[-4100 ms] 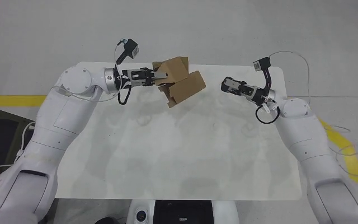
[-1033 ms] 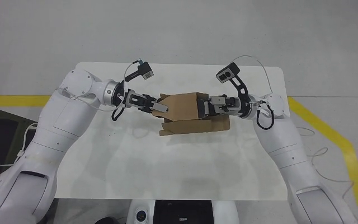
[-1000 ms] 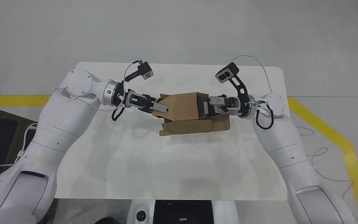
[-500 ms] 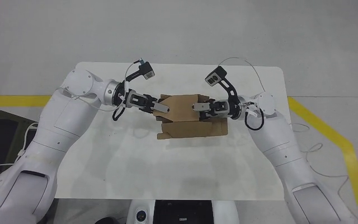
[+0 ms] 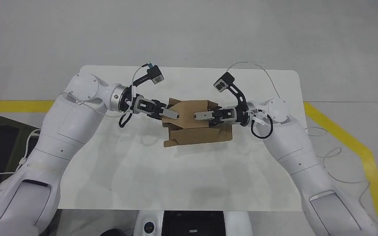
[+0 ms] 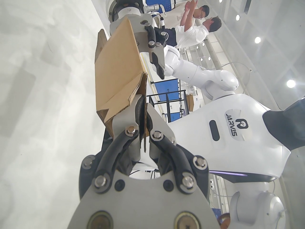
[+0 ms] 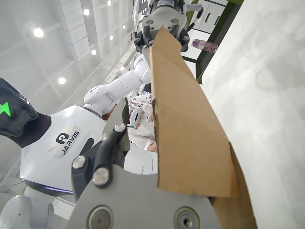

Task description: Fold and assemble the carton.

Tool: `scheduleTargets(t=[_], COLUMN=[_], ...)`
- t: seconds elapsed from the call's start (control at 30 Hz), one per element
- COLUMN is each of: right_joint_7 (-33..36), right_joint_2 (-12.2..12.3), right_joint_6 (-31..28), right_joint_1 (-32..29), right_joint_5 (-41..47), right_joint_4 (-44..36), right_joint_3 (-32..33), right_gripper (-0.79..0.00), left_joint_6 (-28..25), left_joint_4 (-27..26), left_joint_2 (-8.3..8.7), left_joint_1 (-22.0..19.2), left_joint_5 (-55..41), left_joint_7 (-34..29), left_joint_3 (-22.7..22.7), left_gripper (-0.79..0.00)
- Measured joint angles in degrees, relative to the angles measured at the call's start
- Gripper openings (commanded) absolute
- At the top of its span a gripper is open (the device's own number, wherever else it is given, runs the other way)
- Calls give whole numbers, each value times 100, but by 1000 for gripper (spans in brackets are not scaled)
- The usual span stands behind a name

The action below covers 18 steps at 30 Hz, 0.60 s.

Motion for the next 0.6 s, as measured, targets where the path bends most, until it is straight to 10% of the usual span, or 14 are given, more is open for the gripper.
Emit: scheduleTargets(t=[0.2,0.27,0.37,0.5,0.53,0.57,0.6], right_joint_7=[0,0,0,0,-3,-25,-76], right_joint_2=[0,0,0,0,6,17,35], right_joint_6=[0,0,0,0,-4,-26,-77], right_joint_1=[0,0,0,1,11,29,51], right_joint_5=[0,0,0,0,-22,-82,-169], right_joint_4=[0,0,0,-1,-6,-10,-8], right_joint_3=[0,0,0,-1,-17,-47,-87], right_gripper=[-785,-785,-785,-785,-588,-117,0], left_joint_6=[0,0,0,0,10,29,48], left_joint_4=[0,0,0,-1,-18,-45,-67], left_joint_2=[0,0,0,0,-1,-3,-3], left_joint_1=[0,0,0,0,5,13,21], left_joint_5=[0,0,0,0,-15,-52,-87], left_joint_7=[0,0,0,0,-10,-30,-48], left_joint_3=[0,0,0,0,3,5,2], left_gripper=[-770,-610,-779,-779,-785,-785,-785])
